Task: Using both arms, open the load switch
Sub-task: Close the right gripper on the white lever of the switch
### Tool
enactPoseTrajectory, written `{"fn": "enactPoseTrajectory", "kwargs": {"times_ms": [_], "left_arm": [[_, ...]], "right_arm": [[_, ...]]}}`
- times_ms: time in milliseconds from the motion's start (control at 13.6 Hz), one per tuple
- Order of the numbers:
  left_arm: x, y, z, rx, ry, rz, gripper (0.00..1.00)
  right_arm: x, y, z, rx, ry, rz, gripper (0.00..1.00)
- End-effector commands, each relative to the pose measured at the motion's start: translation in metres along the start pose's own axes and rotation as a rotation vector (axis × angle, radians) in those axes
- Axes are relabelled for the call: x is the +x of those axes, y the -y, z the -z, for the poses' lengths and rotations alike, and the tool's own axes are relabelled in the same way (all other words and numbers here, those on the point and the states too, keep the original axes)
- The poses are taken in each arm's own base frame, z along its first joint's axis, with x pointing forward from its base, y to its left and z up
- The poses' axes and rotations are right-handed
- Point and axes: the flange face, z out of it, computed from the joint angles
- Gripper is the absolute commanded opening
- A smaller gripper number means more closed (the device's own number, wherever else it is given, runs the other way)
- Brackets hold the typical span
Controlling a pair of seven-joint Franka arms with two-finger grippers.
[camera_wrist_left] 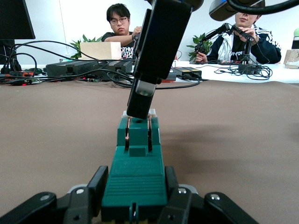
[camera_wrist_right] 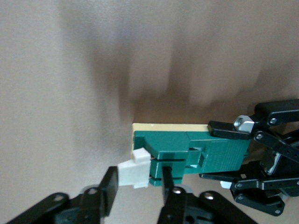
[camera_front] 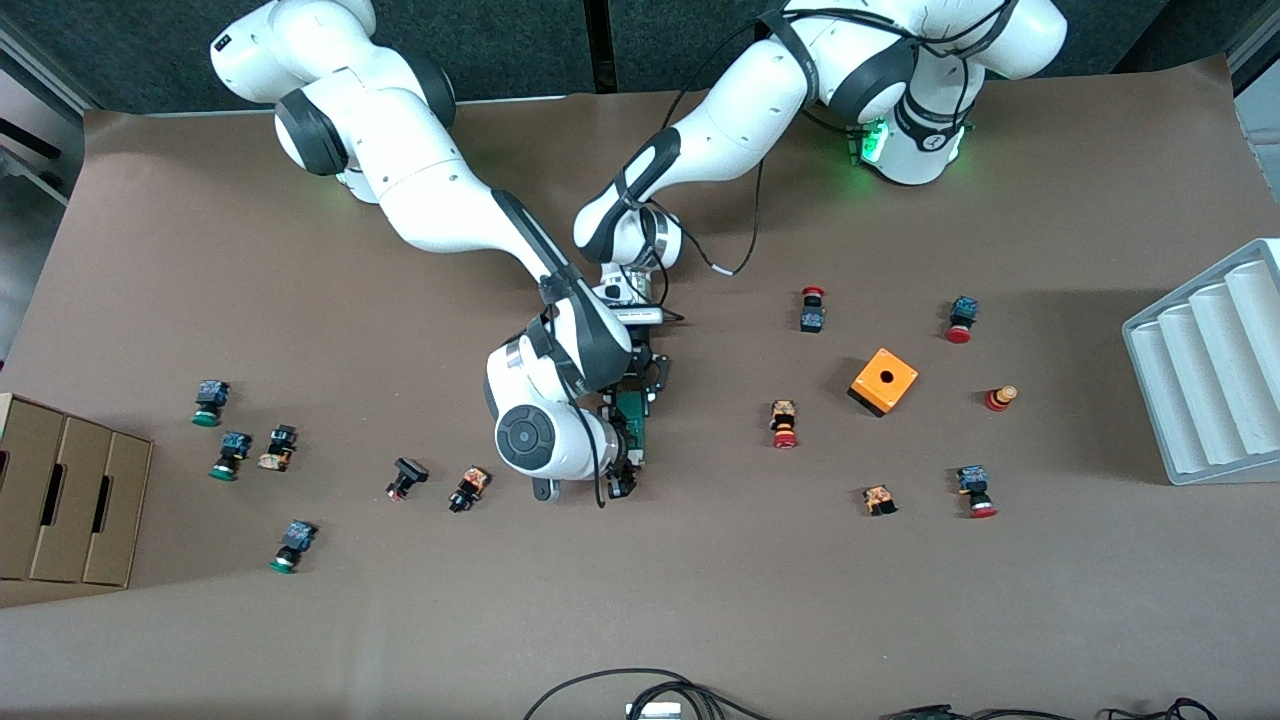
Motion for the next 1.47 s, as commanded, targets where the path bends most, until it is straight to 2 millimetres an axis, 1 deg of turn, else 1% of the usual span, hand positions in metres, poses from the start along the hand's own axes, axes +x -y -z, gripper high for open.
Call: {"fn": "enactPoseTrajectory", "kwargs": {"times_ms": [0, 294, 441, 589, 809, 1030, 1177, 1398], "left_arm": [[-0.005, -0.001, 0.0, 0.001, -0.017, 0.001, 0.55], [-0.006, -0.001, 0.0, 0.002, -0.017, 0.0, 0.55], [-0.006, -0.001, 0.0, 0.001, -0.015, 0.0, 0.55], [-0.006, -0.001, 0.001, 0.0, -0.015, 0.0, 0.55], [-0.006, -0.001, 0.001, 0.0, -0.015, 0.0, 0.55], [-0.006, -0.001, 0.001, 0.001, -0.014, 0.003, 0.55], [-0.006, -0.001, 0.001, 0.001, -0.017, 0.004, 0.55], [-0.007, -0.001, 0.001, 0.0, -0.014, 0.003, 0.54]], "right_arm": [[-0.009, -0.008, -0.002, -0.053, 0.013, -0.006, 0.38], [-0.011, -0.01, -0.001, -0.056, 0.009, -0.002, 0.36], [-0.009, -0.012, -0.003, -0.063, 0.006, -0.006, 0.36], [-0.009, -0.014, 0.002, -0.064, 0.007, -0.008, 0.36], [-0.008, -0.017, 0.002, -0.069, 0.006, -0.011, 0.36], [-0.01, -0.02, 0.005, -0.065, 0.009, -0.008, 0.3], [-0.005, -0.022, 0.005, -0.072, 0.005, -0.015, 0.3], [-0.005, -0.024, 0.005, -0.073, 0.004, -0.014, 0.3]]}}
